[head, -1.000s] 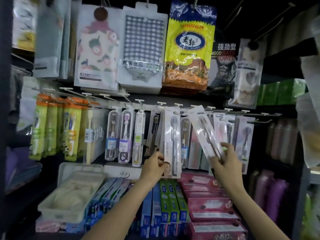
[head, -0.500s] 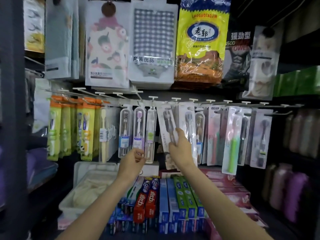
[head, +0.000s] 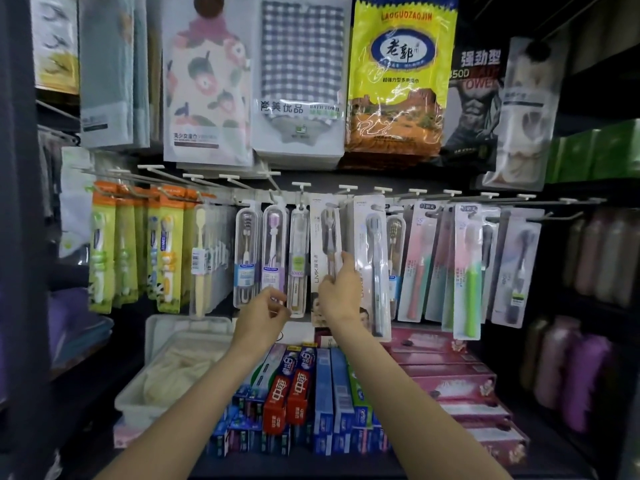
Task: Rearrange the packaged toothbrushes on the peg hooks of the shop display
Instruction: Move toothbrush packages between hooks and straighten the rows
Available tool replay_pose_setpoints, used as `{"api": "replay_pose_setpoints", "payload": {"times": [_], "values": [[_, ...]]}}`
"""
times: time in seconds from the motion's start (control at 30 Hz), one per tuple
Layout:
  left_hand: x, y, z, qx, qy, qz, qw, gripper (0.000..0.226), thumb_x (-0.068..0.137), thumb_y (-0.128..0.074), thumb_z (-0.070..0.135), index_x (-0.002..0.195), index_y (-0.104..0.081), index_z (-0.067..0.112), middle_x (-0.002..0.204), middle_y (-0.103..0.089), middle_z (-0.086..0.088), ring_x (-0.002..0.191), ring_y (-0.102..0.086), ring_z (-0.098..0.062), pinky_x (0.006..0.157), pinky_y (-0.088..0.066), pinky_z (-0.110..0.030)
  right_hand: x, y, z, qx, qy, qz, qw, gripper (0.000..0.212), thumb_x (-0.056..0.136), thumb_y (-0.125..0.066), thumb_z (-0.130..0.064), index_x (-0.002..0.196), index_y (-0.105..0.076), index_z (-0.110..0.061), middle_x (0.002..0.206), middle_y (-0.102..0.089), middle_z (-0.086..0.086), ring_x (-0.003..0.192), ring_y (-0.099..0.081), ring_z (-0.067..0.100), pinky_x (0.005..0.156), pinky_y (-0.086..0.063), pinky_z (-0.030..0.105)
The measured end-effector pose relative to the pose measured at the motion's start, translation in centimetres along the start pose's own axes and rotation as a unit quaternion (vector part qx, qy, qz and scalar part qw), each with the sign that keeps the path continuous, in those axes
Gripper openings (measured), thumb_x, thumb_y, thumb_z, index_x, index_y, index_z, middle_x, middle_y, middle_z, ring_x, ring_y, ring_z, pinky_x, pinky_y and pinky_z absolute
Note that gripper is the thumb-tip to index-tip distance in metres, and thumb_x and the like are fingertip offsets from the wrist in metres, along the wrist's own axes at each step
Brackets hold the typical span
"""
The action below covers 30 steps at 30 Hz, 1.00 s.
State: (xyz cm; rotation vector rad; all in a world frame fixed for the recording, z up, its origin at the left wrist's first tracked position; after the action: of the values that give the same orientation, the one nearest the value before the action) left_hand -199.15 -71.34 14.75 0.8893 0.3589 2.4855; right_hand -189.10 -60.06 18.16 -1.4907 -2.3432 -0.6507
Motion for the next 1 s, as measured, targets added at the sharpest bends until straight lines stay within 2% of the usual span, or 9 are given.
{"api": "replay_pose_setpoints", "payload": {"times": [0.1,0.2,0.27,0.37,0.5,0.57,0.67,0.83,1.0], "values": [[0.2,-0.1,0.1,0.000,-0.002,0.001,1.000,0.013,0.090,-0.053,0.006,0.096,-0.054,0.018,0.081,-0.057,0.007,0.077,-0.055,-0.011,0.059,-0.038,-0.015,0.2,0.5,1.4,0.028,-0.033,0.000,0.999,0.065,0.091,-0.038,0.003,0.147,-0.016,-0.021,0.132,-0.044,0.016,0.101,-0.058,0.036,0.075,-0.054,0.040],[0.7,-0.4,0.6,-0.031,0.001,-0.003,1.000,0.015,0.092,-0.049,0.005,0.098,-0.055,0.017,0.085,-0.061,0.002,0.078,-0.057,-0.014,0.059,-0.043,-0.021,0.3,1.0,1.3,0.035,-0.027,-0.015,0.999,0.056,0.093,-0.037,0.001,0.144,-0.022,-0.019,0.120,-0.050,0.013,0.072,-0.055,0.018,0.047,-0.043,0.020],[1.0,-0.8,1.0,-0.049,0.000,-0.007,0.999,0.015,0.092,-0.048,0.005,0.100,-0.056,0.016,0.092,-0.065,-0.005,0.082,-0.061,-0.019,0.069,-0.049,-0.029,0.3,1.1,0.9,0.027,-0.021,-0.031,0.999,0.046,0.094,-0.037,0.000,0.136,-0.032,-0.016,0.114,-0.053,0.015,0.065,-0.049,0.013,0.040,-0.038,0.014],[1.4,-1.2,2.2,-0.038,-0.022,0.017,0.999,0.014,0.094,-0.049,0.012,0.105,-0.057,0.017,0.099,-0.063,-0.002,0.086,-0.060,-0.016,0.074,-0.050,-0.031,-0.2,1.8,0.3,-0.047,0.003,-0.062,0.997,0.042,0.094,-0.043,-0.008,0.136,-0.035,-0.011,0.127,-0.049,0.015,0.089,-0.056,0.020,0.066,-0.050,0.017],[1.1,0.0,4.7,-0.022,-0.070,0.124,0.990,0.016,0.094,-0.049,0.012,0.107,-0.058,0.013,0.103,-0.056,0.004,0.088,-0.051,-0.007,0.072,-0.040,-0.018,-1.7,4.4,-1.3,-0.105,0.071,-0.101,0.987,0.040,0.094,-0.043,-0.002,0.133,-0.044,-0.009,0.126,-0.052,0.012,0.092,-0.057,0.018,0.053,-0.040,0.004],[0.8,-0.5,6.2,-0.037,-0.105,0.134,0.985,0.018,0.092,-0.050,0.007,0.108,-0.057,0.012,0.106,-0.055,0.001,0.087,-0.051,-0.007,0.069,-0.040,-0.011,-2.0,6.7,-1.7,-0.112,0.107,-0.068,0.986,0.035,0.093,-0.046,-0.001,0.125,-0.052,-0.010,0.125,-0.050,0.009,0.092,-0.056,0.012,0.067,-0.043,0.003],[0.8,-3.1,7.9,-0.059,-0.137,0.079,0.986,0.022,0.091,-0.054,0.010,0.112,-0.053,0.012,0.111,-0.053,-0.002,0.094,-0.053,-0.010,0.074,-0.041,-0.012,-1.1,9.8,-0.2,-0.148,0.123,-0.004,0.981,0.032,0.091,-0.048,-0.002,0.121,-0.053,-0.010,0.131,-0.042,0.011,0.110,-0.053,0.021,0.092,-0.039,0.018],[1.8,-8.4,7.5,-0.086,-0.044,-0.044,0.994,0.053,0.086,-0.063,0.027,0.131,-0.039,0.011,0.122,-0.049,-0.001,0.110,-0.049,-0.015,0.088,-0.040,-0.024,2.1,12.1,5.9,-0.152,0.022,-0.001,0.988,0.036,0.092,-0.049,-0.001,0.127,-0.046,-0.005,0.132,-0.046,0.013,0.109,-0.050,0.019,0.084,-0.036,0.017],[2.6,-10.0,6.6,-0.051,-0.030,-0.058,0.997,0.031,0.087,-0.062,0.017,0.115,-0.055,0.004,0.103,-0.055,0.000,0.097,-0.052,-0.012,0.078,-0.038,-0.019,5.1,11.3,8.6,-0.144,-0.012,-0.024,0.989,0.041,0.091,-0.056,-0.010,0.129,-0.043,-0.003,0.125,-0.055,0.013,0.104,-0.053,0.022,0.081,-0.038,0.022]]}}
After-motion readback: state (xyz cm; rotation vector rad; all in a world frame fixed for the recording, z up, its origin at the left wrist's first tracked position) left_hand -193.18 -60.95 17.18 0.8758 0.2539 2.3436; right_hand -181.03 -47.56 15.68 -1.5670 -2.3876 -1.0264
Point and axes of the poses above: each hand's wrist, its own x-axis towards the middle knuckle, its own y-axis out of the back of the hand, z = x × y, the point moved 10 cm from there along x, towards the middle knuckle
